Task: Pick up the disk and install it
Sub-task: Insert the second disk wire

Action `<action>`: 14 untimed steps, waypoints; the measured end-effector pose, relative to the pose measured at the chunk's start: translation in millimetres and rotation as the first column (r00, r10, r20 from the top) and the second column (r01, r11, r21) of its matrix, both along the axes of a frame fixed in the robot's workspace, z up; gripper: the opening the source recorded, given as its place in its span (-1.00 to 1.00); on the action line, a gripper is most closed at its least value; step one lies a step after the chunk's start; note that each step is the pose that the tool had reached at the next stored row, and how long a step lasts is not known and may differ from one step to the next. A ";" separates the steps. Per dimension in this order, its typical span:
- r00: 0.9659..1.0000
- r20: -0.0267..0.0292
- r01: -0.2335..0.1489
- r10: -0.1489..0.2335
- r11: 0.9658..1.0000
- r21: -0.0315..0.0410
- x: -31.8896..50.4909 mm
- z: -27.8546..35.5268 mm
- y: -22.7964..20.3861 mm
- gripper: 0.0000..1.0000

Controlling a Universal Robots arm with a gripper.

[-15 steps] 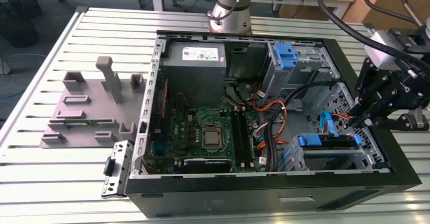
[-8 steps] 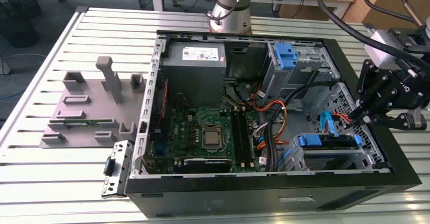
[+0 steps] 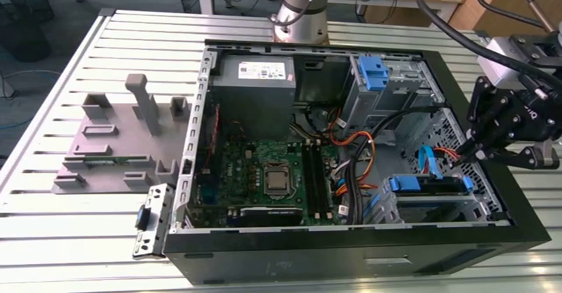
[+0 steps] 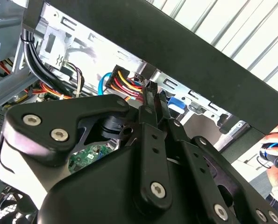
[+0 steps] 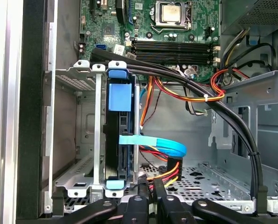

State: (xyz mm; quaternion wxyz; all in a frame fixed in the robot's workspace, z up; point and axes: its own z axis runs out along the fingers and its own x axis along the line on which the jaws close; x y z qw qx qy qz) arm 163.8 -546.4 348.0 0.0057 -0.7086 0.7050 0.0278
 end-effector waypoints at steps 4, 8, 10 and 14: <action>1.000 0.001 0.000 0.000 1.000 0.000 -0.3 6.3 0.1 -0.66; 1.000 0.002 0.000 0.000 1.000 0.000 -0.4 7.7 0.2 -0.66; 1.000 0.002 0.000 0.000 1.000 0.000 -0.4 7.8 0.2 -0.66; 1.000 0.002 0.000 0.000 1.000 0.000 -0.4 7.8 0.2 -0.52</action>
